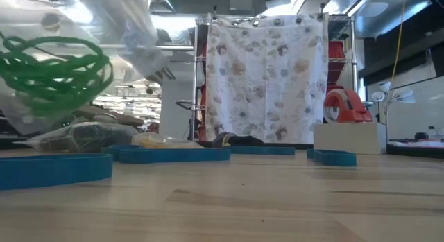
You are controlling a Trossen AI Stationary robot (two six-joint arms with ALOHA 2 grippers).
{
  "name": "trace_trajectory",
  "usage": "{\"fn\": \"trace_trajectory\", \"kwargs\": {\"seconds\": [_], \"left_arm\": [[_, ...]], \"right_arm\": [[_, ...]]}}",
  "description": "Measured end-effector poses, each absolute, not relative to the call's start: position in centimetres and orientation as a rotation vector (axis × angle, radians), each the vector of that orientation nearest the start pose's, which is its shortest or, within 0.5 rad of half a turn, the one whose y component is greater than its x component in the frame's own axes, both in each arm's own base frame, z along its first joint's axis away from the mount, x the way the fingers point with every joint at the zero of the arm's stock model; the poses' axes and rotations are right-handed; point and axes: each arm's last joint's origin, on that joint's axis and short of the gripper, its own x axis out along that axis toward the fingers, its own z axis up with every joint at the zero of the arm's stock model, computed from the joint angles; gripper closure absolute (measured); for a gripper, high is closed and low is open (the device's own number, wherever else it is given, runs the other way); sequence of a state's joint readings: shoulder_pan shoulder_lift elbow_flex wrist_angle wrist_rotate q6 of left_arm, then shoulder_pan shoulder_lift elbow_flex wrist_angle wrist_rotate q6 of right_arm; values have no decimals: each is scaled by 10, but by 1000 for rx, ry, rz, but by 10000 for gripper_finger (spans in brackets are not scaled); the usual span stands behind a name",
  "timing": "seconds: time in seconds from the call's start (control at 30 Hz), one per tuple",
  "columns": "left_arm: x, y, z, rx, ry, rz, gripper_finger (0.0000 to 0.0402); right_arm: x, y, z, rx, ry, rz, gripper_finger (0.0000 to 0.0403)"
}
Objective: Sort rubber bands
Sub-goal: Close the transparent zip bag
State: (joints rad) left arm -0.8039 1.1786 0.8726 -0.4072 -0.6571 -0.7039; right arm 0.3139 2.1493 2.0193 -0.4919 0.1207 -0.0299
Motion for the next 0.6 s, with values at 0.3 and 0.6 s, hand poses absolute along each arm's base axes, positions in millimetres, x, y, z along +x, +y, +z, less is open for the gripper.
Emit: {"fn": "trace_trajectory", "kwargs": {"seconds": [0.3,0.6], "left_arm": [[178,-159,271,-170,553,48,402],[173,-153,275,-153,555,52,402]], "right_arm": [[472,149,299,-156,574,185,392],[466,150,301,-133,613,143,401]]}}
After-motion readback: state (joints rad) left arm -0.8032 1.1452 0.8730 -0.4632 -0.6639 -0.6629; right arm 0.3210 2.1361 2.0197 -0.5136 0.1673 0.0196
